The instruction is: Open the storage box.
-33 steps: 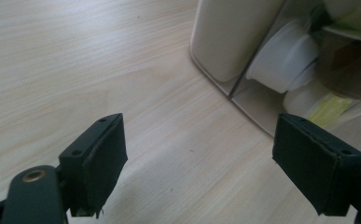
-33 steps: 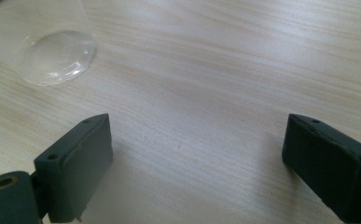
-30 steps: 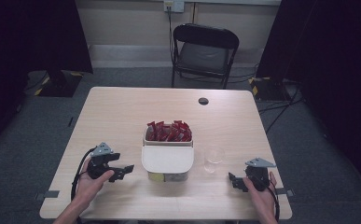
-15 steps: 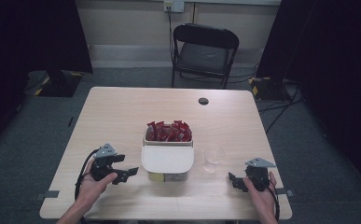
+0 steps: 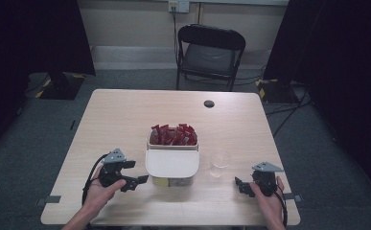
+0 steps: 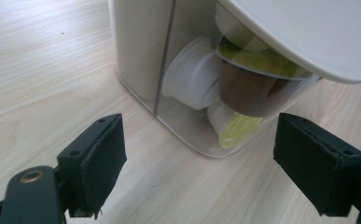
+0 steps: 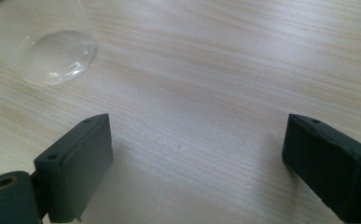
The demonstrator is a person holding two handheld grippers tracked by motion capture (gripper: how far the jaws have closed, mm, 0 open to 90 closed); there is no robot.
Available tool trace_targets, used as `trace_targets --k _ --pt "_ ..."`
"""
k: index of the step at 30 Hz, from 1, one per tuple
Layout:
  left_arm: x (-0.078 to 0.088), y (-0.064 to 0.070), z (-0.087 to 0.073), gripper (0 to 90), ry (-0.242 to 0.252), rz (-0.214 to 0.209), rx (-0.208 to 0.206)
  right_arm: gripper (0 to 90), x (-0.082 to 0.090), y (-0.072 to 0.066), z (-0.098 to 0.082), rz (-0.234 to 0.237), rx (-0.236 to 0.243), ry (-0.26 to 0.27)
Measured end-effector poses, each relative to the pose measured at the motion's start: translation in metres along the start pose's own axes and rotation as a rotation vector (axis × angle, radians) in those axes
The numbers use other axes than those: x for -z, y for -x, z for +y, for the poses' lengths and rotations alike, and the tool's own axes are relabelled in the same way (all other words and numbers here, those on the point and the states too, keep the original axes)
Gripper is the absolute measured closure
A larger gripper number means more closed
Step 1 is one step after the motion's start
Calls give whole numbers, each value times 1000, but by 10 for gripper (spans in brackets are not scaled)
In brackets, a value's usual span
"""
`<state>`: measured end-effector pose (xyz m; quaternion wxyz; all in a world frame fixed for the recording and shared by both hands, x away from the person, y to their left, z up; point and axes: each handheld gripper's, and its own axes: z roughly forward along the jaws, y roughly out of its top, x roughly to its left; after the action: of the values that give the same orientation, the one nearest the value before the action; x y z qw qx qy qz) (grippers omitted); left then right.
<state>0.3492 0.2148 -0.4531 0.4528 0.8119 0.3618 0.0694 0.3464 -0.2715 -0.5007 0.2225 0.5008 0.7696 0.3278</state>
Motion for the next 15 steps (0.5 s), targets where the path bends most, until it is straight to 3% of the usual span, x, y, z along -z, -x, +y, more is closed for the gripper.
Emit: trace_targets --k 5,8,9,10,15 --pt "0 2 4 165 6 -11 -9 81 0 0 0 0 0 0" --pt "1 2 8 162 28 -47 12 80 0 0 0 0 -1 0" --pt "2 4 9 162 32 -41 15 80 0 0 0 0 -1 0" --pt "3 7 11 162 24 -26 -9 80 0 0 0 0 0 0" --pt "2 7 11 162 19 -28 -7 80 0 0 0 0 0 0"
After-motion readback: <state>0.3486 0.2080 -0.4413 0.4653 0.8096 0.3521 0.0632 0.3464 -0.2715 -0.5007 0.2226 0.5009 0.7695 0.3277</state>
